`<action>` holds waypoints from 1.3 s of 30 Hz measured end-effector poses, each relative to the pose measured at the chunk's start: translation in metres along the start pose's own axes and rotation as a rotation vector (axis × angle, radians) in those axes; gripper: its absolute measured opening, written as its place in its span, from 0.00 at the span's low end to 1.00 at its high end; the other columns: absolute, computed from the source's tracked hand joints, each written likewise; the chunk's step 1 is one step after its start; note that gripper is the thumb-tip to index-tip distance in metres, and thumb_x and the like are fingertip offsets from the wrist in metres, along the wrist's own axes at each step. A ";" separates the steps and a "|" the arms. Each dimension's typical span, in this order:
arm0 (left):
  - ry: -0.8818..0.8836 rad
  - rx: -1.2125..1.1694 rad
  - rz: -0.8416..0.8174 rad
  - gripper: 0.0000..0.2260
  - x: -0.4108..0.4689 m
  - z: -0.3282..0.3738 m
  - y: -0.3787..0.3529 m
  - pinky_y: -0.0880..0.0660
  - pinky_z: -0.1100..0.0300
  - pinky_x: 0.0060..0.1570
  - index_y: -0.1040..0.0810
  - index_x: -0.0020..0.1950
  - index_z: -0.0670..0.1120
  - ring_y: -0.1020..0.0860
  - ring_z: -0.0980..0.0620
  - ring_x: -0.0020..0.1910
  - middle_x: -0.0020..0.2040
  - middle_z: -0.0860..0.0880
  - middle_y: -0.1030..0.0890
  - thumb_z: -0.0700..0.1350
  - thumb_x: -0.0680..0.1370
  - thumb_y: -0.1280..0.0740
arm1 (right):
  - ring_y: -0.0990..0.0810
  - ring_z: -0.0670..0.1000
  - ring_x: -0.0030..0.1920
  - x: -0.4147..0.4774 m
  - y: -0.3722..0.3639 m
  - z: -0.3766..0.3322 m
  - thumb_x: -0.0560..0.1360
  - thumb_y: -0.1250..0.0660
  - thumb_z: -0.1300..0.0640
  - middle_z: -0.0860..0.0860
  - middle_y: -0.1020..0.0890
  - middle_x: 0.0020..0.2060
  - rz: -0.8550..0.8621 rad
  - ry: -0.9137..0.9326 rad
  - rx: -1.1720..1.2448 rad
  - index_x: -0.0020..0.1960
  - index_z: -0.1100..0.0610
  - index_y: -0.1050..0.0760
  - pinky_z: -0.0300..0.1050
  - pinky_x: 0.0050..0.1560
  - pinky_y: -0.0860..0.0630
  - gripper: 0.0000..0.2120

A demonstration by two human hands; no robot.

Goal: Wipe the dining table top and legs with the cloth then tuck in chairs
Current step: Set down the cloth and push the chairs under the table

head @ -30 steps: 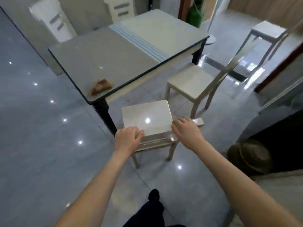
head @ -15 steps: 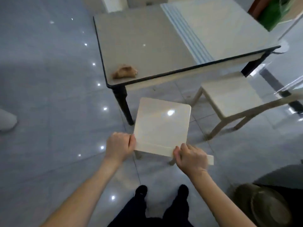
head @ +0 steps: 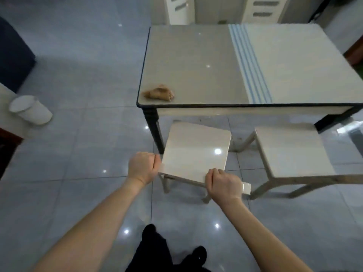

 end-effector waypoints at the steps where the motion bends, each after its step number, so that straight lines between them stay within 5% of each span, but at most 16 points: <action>1: 0.016 -0.008 -0.012 0.23 0.005 0.005 -0.004 0.36 0.61 0.24 0.24 0.26 0.40 0.24 0.41 0.24 0.25 0.43 0.22 0.49 0.73 0.49 | 0.29 0.57 0.19 0.008 -0.002 0.008 0.73 0.43 0.55 0.53 0.27 0.19 0.001 0.002 0.002 0.25 0.56 0.30 0.39 0.23 0.42 0.18; 8: 0.099 0.015 -0.058 0.28 0.050 0.039 -0.022 0.40 0.61 0.26 0.21 0.33 0.41 0.26 0.42 0.27 0.29 0.43 0.22 0.52 0.74 0.57 | 0.29 0.55 0.18 0.066 -0.017 0.060 0.72 0.44 0.54 0.52 0.27 0.18 0.005 0.069 0.011 0.24 0.55 0.30 0.37 0.26 0.46 0.19; 12: 0.151 -0.042 0.008 0.28 0.075 0.055 -0.018 0.39 0.62 0.27 0.22 0.31 0.41 0.26 0.42 0.27 0.28 0.43 0.22 0.52 0.76 0.55 | 0.31 0.54 0.18 0.097 -0.030 0.083 0.74 0.47 0.53 0.51 0.28 0.18 -0.037 0.085 0.040 0.24 0.56 0.31 0.35 0.26 0.49 0.21; 17: 0.180 -0.036 -0.005 0.25 0.111 0.072 -0.025 0.39 0.63 0.26 0.23 0.28 0.42 0.27 0.43 0.24 0.25 0.45 0.25 0.50 0.77 0.50 | 0.38 0.51 0.20 0.137 -0.049 0.110 0.76 0.52 0.49 0.47 0.34 0.20 -0.130 0.111 0.005 0.27 0.54 0.34 0.36 0.24 0.40 0.21; 28: 0.158 -0.045 0.052 0.25 0.190 0.078 -0.031 0.47 0.66 0.25 0.26 0.24 0.43 0.32 0.47 0.19 0.20 0.48 0.29 0.49 0.77 0.50 | 0.38 0.51 0.20 0.217 -0.078 0.134 0.76 0.49 0.51 0.48 0.32 0.20 -0.094 0.155 0.030 0.29 0.52 0.38 0.35 0.26 0.48 0.17; 35: 0.172 -0.037 -0.015 0.23 0.236 0.072 -0.037 0.30 0.61 0.24 0.23 0.26 0.42 0.27 0.45 0.20 0.22 0.46 0.25 0.48 0.77 0.46 | 0.40 0.51 0.19 0.261 -0.094 0.140 0.75 0.49 0.51 0.49 0.30 0.19 -0.107 0.128 0.008 0.28 0.55 0.32 0.35 0.28 0.55 0.20; 39: 0.172 -0.052 -0.012 0.23 0.254 0.069 -0.040 0.31 0.62 0.24 0.24 0.25 0.43 0.28 0.46 0.20 0.21 0.46 0.26 0.48 0.77 0.46 | 0.41 0.51 0.20 0.279 -0.095 0.141 0.74 0.47 0.53 0.49 0.32 0.19 -0.063 0.129 0.028 0.26 0.55 0.33 0.35 0.28 0.57 0.19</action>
Point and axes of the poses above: each hand's wrist, its own x-axis towards the middle knuckle, its own y-axis out of the back of the hand, z = x × y, the point moved 6 cm from there along x, towards the middle knuckle
